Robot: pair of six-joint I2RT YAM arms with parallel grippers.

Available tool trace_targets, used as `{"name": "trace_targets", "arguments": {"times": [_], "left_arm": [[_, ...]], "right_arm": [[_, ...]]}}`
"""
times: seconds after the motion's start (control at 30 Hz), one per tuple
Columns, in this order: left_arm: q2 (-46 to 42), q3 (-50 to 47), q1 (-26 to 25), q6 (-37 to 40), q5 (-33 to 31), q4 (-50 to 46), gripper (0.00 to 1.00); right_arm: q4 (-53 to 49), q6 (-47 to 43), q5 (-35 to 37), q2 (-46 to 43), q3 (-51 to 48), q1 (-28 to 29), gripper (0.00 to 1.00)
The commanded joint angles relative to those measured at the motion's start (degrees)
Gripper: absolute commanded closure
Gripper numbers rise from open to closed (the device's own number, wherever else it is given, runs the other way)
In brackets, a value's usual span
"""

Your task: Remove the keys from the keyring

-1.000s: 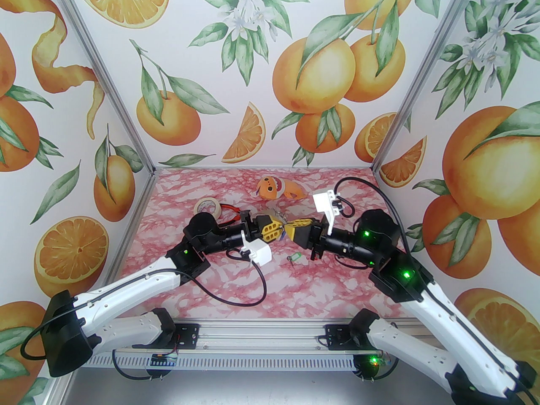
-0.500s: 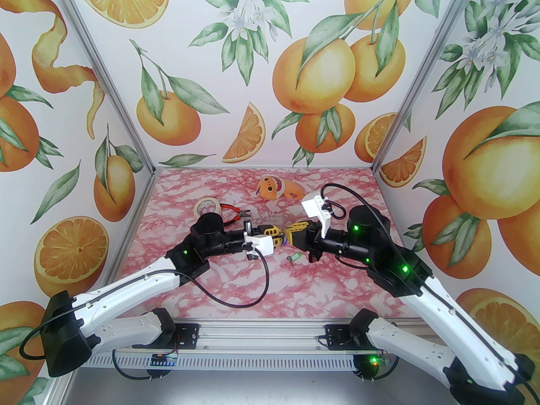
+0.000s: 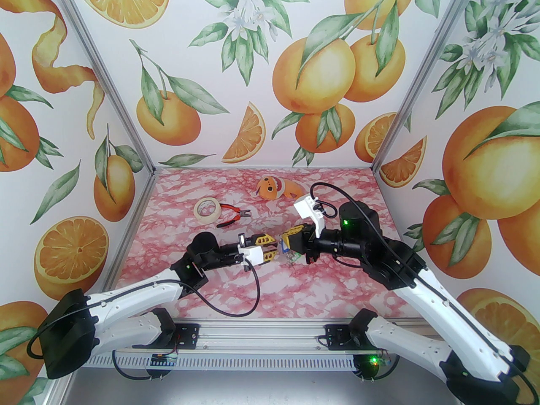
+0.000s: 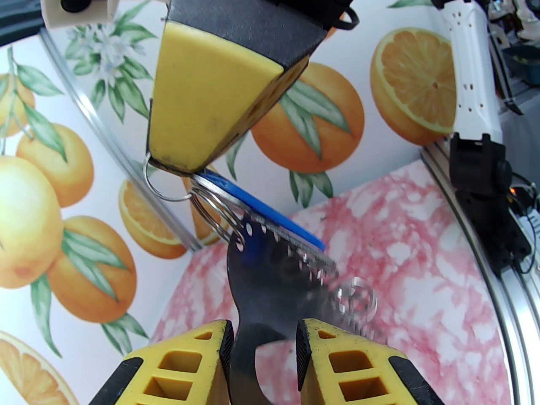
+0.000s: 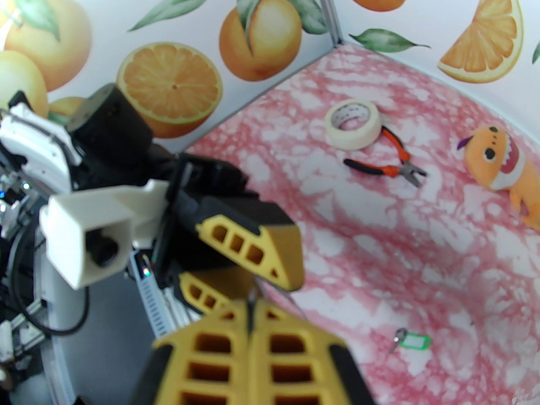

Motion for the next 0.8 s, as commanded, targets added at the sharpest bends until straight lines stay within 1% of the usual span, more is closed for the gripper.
{"name": "trace_targets", "arguments": {"times": [0.0,0.07,0.13,0.37,0.47,0.77], "left_arm": [[1.0,-2.0,-0.1,-2.6,-0.5,12.5,0.7],[1.5,-3.0,-0.2,-3.6,-1.0,16.7,0.7],[1.9,-3.5,-0.5,-3.8,-2.2,18.5,0.71],[1.5,-3.4,-1.6,-3.5,-2.4,18.2,0.72],[1.9,-2.8,-2.6,-2.6,-3.6,17.2,0.73],[3.2,-2.9,-2.9,-3.6,-5.6,17.4,0.77]], "right_arm": [[4.0,2.8,-2.8,-0.1,-0.9,-0.2,1.0],[4.5,3.7,-2.5,0.0,-1.1,-0.3,1.0],[6.3,5.3,-2.7,-0.2,-2.0,-0.4,1.0],[8.3,7.7,-1.4,-0.4,-3.7,-0.4,1.0],[9.6,9.1,-0.7,-0.4,-4.3,-0.4,1.0],[11.2,10.8,0.0,-2.3,-5.0,-0.9,1.0]]}}
